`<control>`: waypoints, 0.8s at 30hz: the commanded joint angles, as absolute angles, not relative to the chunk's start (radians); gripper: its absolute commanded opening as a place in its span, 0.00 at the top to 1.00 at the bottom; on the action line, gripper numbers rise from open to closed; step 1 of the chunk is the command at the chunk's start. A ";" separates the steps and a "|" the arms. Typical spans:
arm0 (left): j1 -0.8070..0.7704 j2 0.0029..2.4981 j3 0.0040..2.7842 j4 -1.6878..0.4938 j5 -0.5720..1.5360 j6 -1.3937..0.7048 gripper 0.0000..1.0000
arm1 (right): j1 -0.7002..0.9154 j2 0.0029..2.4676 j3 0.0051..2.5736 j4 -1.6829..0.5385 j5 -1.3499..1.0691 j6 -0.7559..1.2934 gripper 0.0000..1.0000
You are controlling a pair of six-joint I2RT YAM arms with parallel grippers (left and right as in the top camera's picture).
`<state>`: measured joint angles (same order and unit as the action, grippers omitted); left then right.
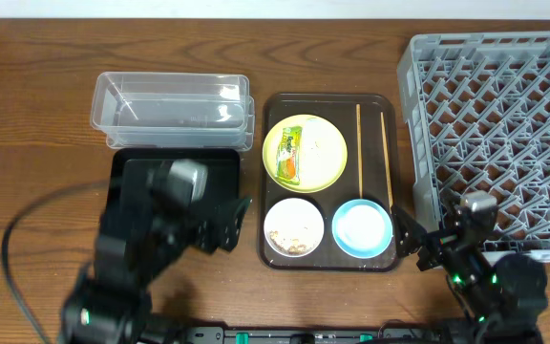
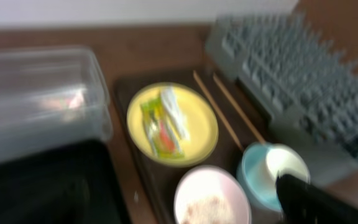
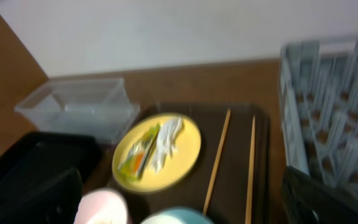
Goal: Sort waste into correct bins and load items into the dishwasher rack
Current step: 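Reach the left gripper to the white cup and grasp it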
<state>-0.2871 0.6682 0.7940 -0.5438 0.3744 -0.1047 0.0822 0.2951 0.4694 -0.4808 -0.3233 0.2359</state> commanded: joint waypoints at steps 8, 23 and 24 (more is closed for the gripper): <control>-0.288 1.102 1.160 -0.884 0.527 -0.226 0.02 | 0.072 0.625 0.830 -0.702 -0.428 0.231 0.01; -0.560 1.377 1.055 -0.916 0.194 -0.399 0.24 | 0.072 0.635 0.836 -0.774 -0.498 0.243 0.01; -0.578 1.392 1.050 -0.899 0.191 -0.407 0.25 | 0.072 0.635 0.836 -0.782 -0.498 0.243 0.01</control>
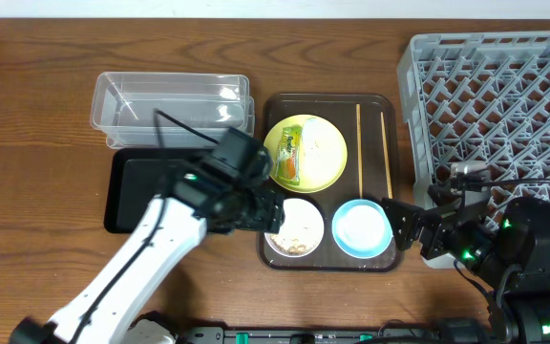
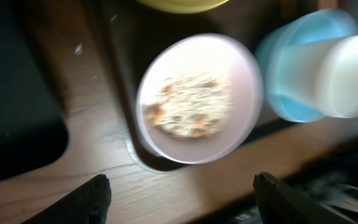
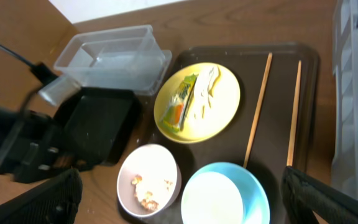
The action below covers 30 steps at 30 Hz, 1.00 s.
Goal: Sort waste into correct bins and load items into the dishwasher rack
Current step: 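Reach the left gripper to the white cup and grasp it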
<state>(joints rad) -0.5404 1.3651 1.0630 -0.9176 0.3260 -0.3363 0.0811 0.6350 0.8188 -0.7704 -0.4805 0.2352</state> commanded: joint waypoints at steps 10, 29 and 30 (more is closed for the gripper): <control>-0.786 1.426 1.050 -0.607 0.219 -0.414 0.32 | 0.072 0.635 0.836 -0.795 -0.498 0.258 0.01; -0.877 1.680 1.050 -0.369 0.290 -0.514 0.50 | 0.072 0.635 0.836 -0.797 -0.499 0.277 0.01; -0.876 1.687 1.050 -0.372 0.286 -0.514 0.57 | 0.072 0.635 0.836 -0.797 -0.499 0.277 0.01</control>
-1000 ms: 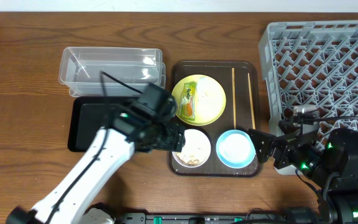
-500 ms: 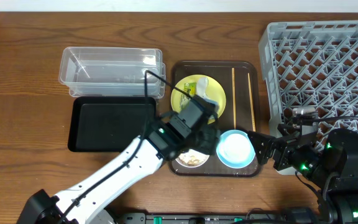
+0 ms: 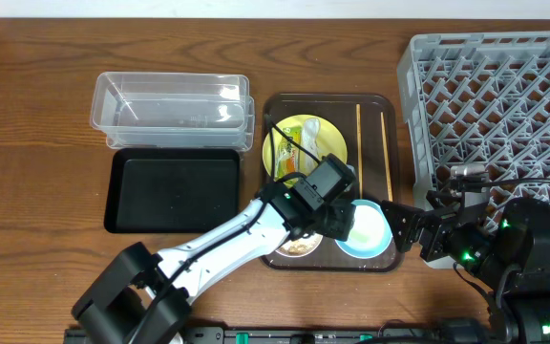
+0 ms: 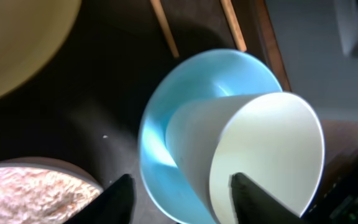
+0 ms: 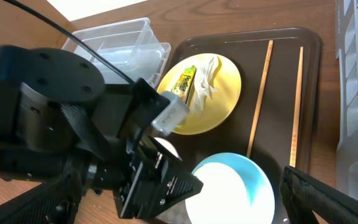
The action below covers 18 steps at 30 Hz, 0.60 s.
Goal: Sort waste into correct bins and load items into the dishwasher rack
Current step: 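Reach the left gripper to the white cup and grasp it, then lift the white cup with the left gripper toward the right gripper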
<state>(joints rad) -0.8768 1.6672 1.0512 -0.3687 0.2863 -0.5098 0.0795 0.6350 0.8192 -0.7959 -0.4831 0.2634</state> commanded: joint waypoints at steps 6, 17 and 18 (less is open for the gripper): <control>-0.874 1.684 1.053 -0.376 0.276 -0.510 0.94 | 0.072 0.635 0.836 -0.803 -0.499 0.276 0.01; -0.676 1.427 1.065 -0.453 0.494 -0.507 0.94 | 0.072 0.635 0.836 -0.736 -0.516 0.276 0.01; -0.623 1.398 1.065 -0.460 0.579 -0.490 0.94 | 0.072 0.635 0.836 -0.717 -0.545 0.275 0.01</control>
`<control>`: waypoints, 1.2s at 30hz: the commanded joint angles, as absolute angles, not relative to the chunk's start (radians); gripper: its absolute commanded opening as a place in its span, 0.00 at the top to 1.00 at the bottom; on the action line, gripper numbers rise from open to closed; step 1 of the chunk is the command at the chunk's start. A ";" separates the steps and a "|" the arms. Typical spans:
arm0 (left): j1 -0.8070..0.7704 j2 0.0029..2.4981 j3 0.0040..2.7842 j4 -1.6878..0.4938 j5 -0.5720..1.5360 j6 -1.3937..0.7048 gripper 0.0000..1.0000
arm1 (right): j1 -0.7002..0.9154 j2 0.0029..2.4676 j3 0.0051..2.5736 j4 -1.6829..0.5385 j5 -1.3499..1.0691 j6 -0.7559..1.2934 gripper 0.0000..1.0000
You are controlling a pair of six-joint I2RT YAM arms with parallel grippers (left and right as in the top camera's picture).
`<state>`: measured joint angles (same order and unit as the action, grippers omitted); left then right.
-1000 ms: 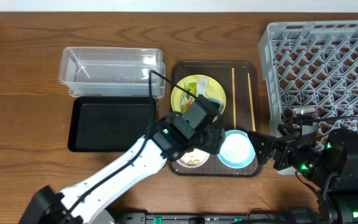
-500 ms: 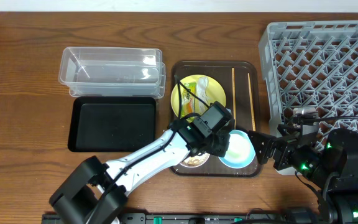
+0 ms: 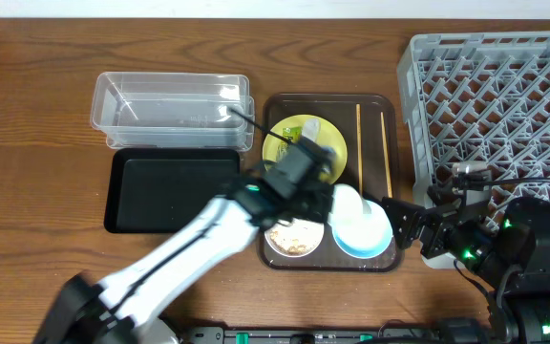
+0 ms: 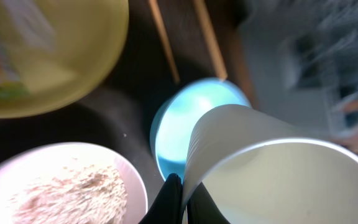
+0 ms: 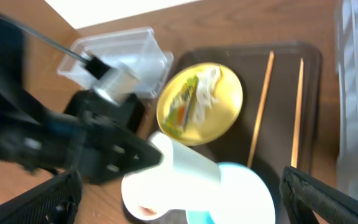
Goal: Sort waste into correct bins and load items into the dishwasher rack
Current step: 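Lift the white cup with the left gripper toward the right gripper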
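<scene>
A white paper cup (image 3: 348,206) hangs tilted just above the blue bowl (image 3: 367,235) on the brown tray (image 3: 277,107). My left gripper (image 4: 179,200) is shut on its rim, one finger inside and one outside. The cup (image 5: 190,165) also shows in the right wrist view, over the blue bowl (image 5: 253,193). Beside it stands a pink bowl (image 3: 290,239) of food scraps. Behind lies a yellow plate (image 3: 306,151) with a wrapper (image 3: 290,153) and crumpled tissue. Two chopsticks (image 3: 358,143) lie along the tray's right side. My right gripper (image 3: 416,235) stands open by the tray's near right corner, holding nothing.
A grey dishwasher rack (image 3: 504,124) fills the right of the table. A clear plastic bin (image 3: 172,111) stands at the back left, with a black bin (image 3: 160,191) in front of it. My left arm (image 3: 199,250) crosses the black bin's near right corner.
My left gripper, then open around the cup's rim in the blue bowl, is now shut on that rim. The cup has come up out of the bowl and leans leftward. The right arm is unchanged.
Both arms began low at the table's near edge, the left by the black bin. The left gripper then stood open over the pink bowl, later open at the cup in the blue bowl. Now it holds the cup above the bowl. The right gripper stayed open by the tray.
</scene>
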<state>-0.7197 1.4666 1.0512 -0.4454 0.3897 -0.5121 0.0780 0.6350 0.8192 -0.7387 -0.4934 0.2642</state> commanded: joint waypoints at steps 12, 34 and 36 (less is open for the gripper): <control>-0.273 1.324 1.065 -0.402 1.412 -0.404 0.94 | 0.106 0.810 0.836 -0.493 -1.187 0.133 0.17; -0.260 1.324 1.065 -0.382 1.459 -0.404 0.94 | 0.316 1.015 0.836 -0.158 -1.100 0.277 0.31; -0.260 1.324 1.065 -0.384 1.460 -0.404 0.94 | 0.313 1.015 0.836 -0.146 -1.100 0.277 0.27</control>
